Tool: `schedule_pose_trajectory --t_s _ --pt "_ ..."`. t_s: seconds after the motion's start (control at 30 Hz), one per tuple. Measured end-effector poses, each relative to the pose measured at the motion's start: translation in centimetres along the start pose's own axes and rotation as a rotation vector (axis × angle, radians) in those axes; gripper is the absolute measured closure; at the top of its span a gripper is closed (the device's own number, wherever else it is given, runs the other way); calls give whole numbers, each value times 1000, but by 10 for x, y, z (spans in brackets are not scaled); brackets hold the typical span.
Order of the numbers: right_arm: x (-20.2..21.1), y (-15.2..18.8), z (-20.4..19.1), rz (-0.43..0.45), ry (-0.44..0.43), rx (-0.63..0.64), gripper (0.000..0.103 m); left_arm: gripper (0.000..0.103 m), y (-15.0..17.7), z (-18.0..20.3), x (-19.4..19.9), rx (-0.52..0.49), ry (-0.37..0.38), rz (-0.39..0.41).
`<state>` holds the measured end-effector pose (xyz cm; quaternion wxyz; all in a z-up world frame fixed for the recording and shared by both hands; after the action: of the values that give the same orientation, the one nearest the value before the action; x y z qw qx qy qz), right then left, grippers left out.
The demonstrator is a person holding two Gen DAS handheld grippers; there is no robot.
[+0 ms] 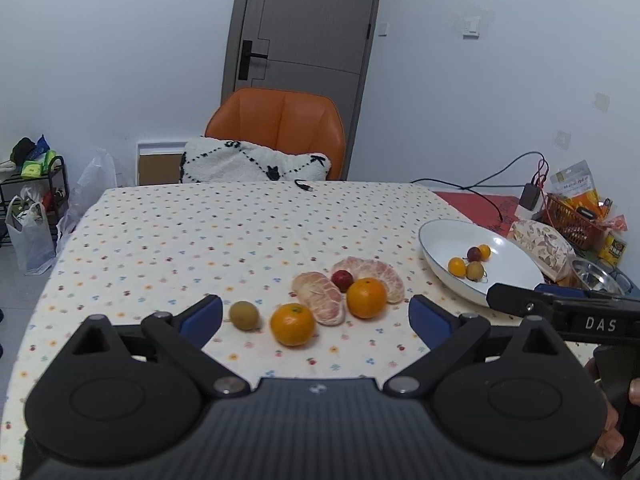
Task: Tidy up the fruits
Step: 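Withdraw both grippers from the plate back to the remaining fruit, then grasp a mandarin with the left gripper while the right grasps a peeled pomelo segment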
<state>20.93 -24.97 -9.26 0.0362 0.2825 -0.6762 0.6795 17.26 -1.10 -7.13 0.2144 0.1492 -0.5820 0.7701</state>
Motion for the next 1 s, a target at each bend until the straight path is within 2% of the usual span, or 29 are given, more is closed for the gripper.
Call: schedule_pose_trajectory --t_s 0.4,0.5,0.8,0.9,1.0 --pt "-9 -5 -33 -12 -41 57 0 7 -3 -34 3 76 -14 13" --pt "-13 -7 -36 -12 -42 61 3 8 -1 -34 -2 83 -12 13" --pt "-33 -4 -33 -40 -49 65 22 27 8 -31 -29 106 -8 -32" --pt "-42 -3 -30 -52 -47 72 35 37 10 -30 -40 116 -9 -52" --pt "-52 -2 -27 -65 -47 84 47 41 13 -30 -50 121 -14 -70"
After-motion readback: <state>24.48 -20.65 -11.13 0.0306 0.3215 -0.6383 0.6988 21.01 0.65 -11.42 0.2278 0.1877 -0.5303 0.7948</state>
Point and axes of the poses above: each gripper's, at about its wrist camera, not at the fingertips, and x roughly against the way its jaws point, z to its right, y to its underside, the point moved 5 cm from there along -x, roughly the way its jaws point, and after that the axes turned 9 degrees about x, right-handed, at the moved point
